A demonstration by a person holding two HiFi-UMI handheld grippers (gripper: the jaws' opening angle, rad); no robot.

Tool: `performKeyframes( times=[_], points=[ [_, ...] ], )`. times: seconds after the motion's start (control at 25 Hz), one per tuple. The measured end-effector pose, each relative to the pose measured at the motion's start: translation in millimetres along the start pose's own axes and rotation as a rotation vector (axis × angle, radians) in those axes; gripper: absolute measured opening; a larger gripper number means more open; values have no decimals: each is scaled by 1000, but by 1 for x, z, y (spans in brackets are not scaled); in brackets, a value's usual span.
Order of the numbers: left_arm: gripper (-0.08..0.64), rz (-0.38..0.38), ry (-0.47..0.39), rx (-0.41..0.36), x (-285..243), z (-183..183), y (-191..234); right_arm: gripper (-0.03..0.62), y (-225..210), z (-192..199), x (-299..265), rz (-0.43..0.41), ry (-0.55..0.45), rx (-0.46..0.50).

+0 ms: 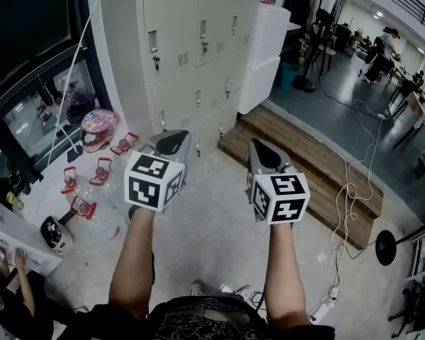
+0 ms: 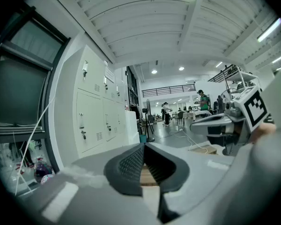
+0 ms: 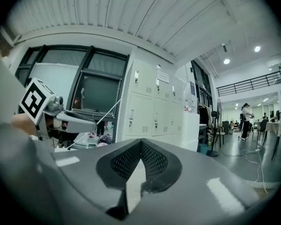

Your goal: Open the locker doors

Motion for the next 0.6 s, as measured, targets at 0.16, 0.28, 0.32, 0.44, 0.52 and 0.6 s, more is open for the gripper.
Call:
performKeyframes(
  times=[0.16, 0.28, 0.32, 0.44, 0.52, 0.6],
  points=[
    [0, -6, 3, 0, -2, 1, 7, 0, 5, -2, -5, -3, 2, 13],
    [0, -7, 4, 6, -3, 3, 8, 2, 5, -2, -4, 7, -9, 11],
    [0, -3, 1, 11, -3, 4, 8, 2, 4, -1, -4, 10, -11, 10],
    [0, 12, -2, 20, -4, 5, 8, 2, 5, 0, -6, 18, -7, 10],
    [0, 20, -1, 20, -5, 6, 8, 2, 4, 2, -6, 26, -4, 9],
    [0, 25, -2, 22, -7, 8, 9, 3, 4, 4, -8, 33, -3, 9]
  ],
)
Point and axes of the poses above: the fingertips, and each gripper's own axes: x backward along the fingers, y to its left, z out of its underside, the point moved 3 cm from there along x, backward along the fingers, and after that the axes turned 2 degrees about -z, right-handed, at the moved point
